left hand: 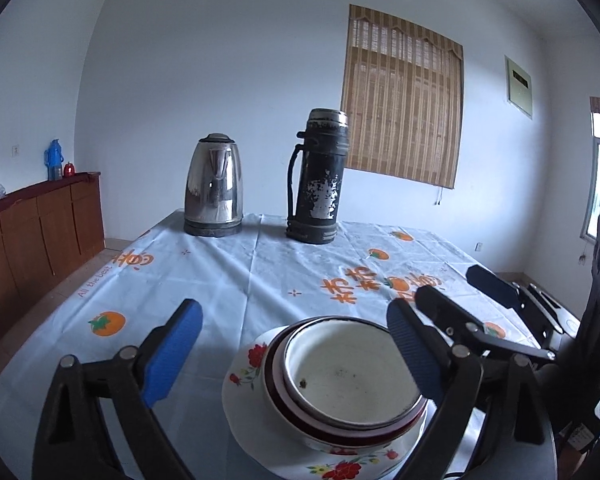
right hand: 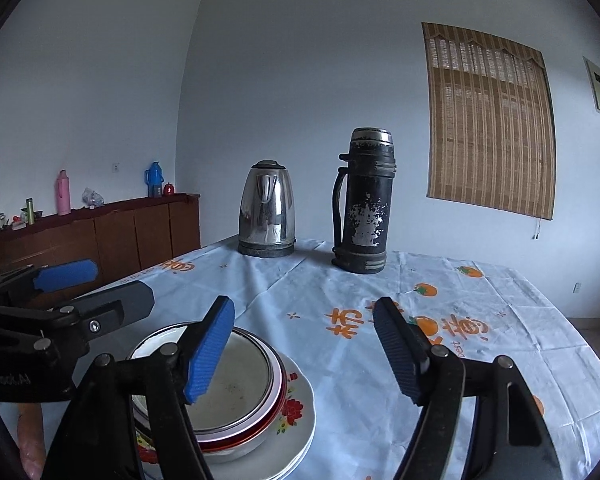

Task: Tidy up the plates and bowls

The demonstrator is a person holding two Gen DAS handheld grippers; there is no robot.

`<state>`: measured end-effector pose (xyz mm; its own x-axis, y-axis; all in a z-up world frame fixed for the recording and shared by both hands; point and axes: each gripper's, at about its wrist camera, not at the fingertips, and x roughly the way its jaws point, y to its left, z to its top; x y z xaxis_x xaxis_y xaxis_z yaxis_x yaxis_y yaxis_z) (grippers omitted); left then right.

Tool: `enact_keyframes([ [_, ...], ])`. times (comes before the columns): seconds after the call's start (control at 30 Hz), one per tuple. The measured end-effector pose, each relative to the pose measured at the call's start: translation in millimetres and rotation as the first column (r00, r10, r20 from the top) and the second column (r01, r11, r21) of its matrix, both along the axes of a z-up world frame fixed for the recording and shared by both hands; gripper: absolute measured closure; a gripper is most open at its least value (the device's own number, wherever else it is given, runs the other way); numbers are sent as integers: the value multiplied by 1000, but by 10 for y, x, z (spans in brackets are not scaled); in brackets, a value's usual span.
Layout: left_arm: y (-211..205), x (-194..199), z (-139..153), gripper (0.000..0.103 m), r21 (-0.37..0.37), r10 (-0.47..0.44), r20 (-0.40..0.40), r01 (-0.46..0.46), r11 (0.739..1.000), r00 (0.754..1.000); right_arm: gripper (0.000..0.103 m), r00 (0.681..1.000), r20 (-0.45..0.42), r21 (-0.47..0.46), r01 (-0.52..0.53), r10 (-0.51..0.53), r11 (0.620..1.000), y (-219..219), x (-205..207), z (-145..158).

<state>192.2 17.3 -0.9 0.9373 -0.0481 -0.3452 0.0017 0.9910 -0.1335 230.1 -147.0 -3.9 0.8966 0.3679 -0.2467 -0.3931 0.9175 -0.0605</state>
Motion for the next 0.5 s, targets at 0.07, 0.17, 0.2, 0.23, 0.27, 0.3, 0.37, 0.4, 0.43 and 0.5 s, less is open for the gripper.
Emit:
enact_keyframes([
  [0.07, 9, 6, -32, 8, 3, 22, 0, -22, 1000, 1000, 29, 1000, -3, 33, 5, -5, 999, -52, 20, -19],
  [0.17, 20, 12, -63, 8, -3, 40, -12, -40, 999, 999, 28, 999, -40, 69, 17, -15, 998, -133, 111, -60],
  [0.2, 22, 14, -70, 8, -5, 43, -14, -43, 999, 999, 28, 998, -58, 71, 29, -25, 997, -152, 143, -74],
  [0.23, 18, 12, -69, 8, -3, 50, -14, -50, 999, 999, 28, 996, -82, 72, 45, -39, 996, -166, 181, -83],
  [0.27, 12, 1, -66, 8, 0, 59, -7, -59, 998, 998, 28, 994, -100, 80, 55, -47, 995, -187, 209, -93],
  [0.3, 8, -8, -62, 8, 0, 64, -2, -64, 998, 998, 28, 993, -110, 88, 59, -49, 994, -211, 221, -103],
  [0.37, 0, -25, -62, 8, 5, 73, 12, -73, 997, 997, 28, 991, -112, 83, 79, -69, 993, -240, 223, -115],
  [0.4, -1, -37, -62, 7, 11, 78, 25, -78, 997, 997, 28, 992, -104, 80, 85, -76, 993, -251, 209, -116],
  [0.43, 3, -51, -63, 6, 17, 84, 42, -85, 996, 996, 28, 992, -95, 79, 86, -78, 993, -265, 195, -121],
  [0.5, 27, -56, -73, 6, 23, 104, 60, -106, 994, 993, 28, 993, -73, 79, 98, -92, 992, -285, 158, -119],
])
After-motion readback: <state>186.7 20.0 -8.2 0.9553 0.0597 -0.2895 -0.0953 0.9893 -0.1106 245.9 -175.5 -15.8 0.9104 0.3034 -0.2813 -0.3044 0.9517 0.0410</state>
